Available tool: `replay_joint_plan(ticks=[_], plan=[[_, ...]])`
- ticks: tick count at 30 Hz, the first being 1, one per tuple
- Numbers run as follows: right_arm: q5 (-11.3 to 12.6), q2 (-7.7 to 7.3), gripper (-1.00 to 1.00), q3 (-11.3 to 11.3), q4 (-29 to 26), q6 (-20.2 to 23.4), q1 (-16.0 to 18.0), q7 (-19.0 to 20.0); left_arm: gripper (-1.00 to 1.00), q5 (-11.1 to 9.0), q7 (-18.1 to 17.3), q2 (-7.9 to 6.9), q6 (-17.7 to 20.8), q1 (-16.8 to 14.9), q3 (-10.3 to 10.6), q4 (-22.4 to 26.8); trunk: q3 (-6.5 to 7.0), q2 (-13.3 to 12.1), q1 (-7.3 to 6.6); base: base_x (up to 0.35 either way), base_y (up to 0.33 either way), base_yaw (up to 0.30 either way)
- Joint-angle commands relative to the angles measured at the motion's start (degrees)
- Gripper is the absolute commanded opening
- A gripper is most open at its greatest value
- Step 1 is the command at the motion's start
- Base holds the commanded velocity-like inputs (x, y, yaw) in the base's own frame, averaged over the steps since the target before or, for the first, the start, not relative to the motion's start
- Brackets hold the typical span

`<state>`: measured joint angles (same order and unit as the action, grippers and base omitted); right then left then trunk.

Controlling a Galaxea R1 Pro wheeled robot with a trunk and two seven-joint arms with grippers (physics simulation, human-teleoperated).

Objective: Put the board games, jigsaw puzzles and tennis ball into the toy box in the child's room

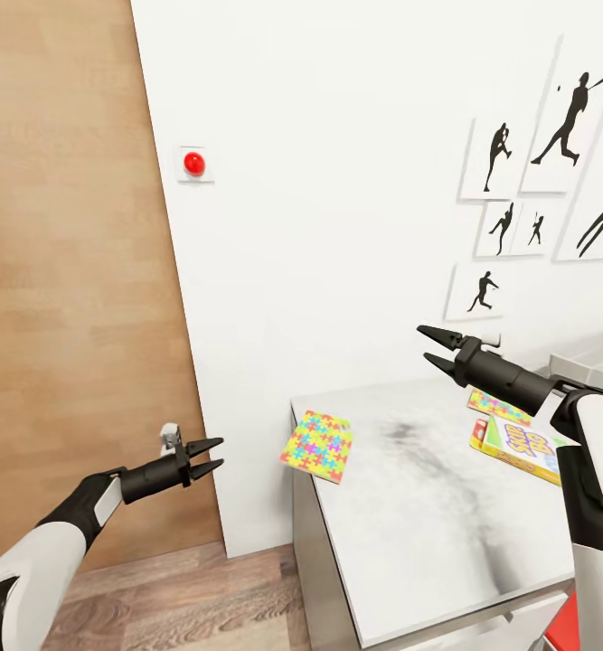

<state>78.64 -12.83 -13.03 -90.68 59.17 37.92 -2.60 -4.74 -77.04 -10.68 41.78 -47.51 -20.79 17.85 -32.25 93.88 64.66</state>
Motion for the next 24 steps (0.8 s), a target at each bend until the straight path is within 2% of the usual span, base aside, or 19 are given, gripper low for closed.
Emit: replay_joint_plan(ticks=[1,15,24], plan=[[0.3,-0.02,1.0,-0.1,0.0,0.2,0.1,-0.3,1.0,-0.1,-0.1,0.03,0.6,0.0,0.0,0.0,-0.06,0.0,0.0,0.0,0.0,0.0],[0.4,-0.18,1.0,-0.1,0.0,0.2,0.1,-0.3,1.0,-0.1,-0.1,-0.09,0.5,0.1,0.0,0.0,-0.05,0.0,0.0,0.0,0.0,-0.003],[0.4,-0.27,1.0,-0.1,0.0,0.2,0.1,-0.3,1.0,-0.1,-0.1,-0.32,0.5,0.1,-1.0,0.0,0.39,0.0,0.0,0.068,0.043,-0.174]])
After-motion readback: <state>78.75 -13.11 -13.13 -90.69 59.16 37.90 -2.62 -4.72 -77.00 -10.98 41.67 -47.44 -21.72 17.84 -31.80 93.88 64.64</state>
